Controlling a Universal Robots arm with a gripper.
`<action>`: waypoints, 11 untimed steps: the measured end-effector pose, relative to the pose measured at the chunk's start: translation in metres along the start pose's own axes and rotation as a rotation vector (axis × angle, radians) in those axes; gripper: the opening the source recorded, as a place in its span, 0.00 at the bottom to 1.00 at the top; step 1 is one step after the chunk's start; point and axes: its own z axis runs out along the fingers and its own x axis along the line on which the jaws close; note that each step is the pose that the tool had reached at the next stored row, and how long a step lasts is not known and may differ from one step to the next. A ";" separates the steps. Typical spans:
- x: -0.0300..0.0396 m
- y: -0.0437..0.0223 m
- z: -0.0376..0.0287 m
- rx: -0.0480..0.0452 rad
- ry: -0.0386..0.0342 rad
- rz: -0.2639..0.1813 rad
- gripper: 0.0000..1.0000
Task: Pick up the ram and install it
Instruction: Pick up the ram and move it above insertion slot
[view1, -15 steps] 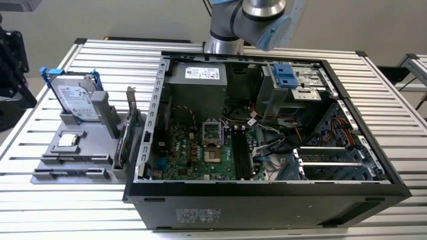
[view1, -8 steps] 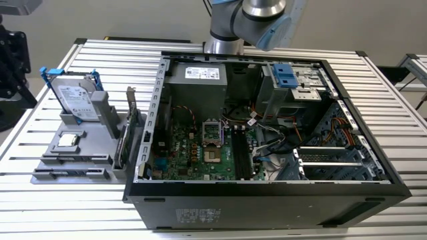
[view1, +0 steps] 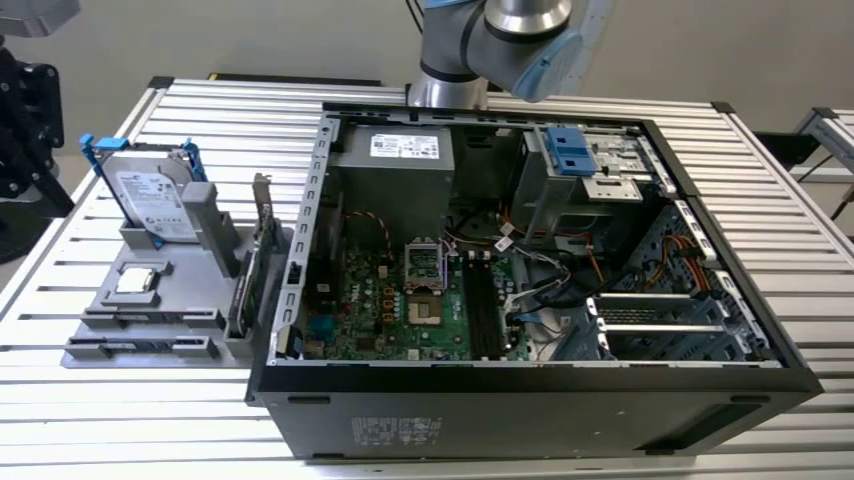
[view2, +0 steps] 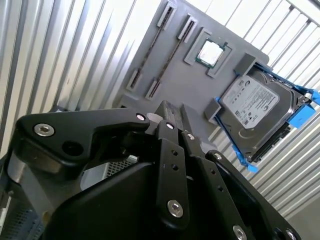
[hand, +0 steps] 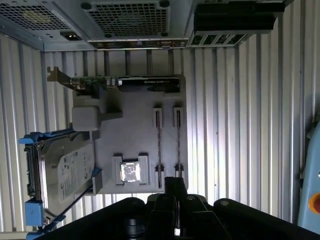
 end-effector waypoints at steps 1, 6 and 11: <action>0.0000 0.0000 0.0000 0.0000 0.0000 0.001 0.00; 0.0000 0.0000 0.0000 0.0001 -0.0001 0.006 1.00; 0.0000 0.0000 -0.0001 0.0001 -0.0001 0.010 1.00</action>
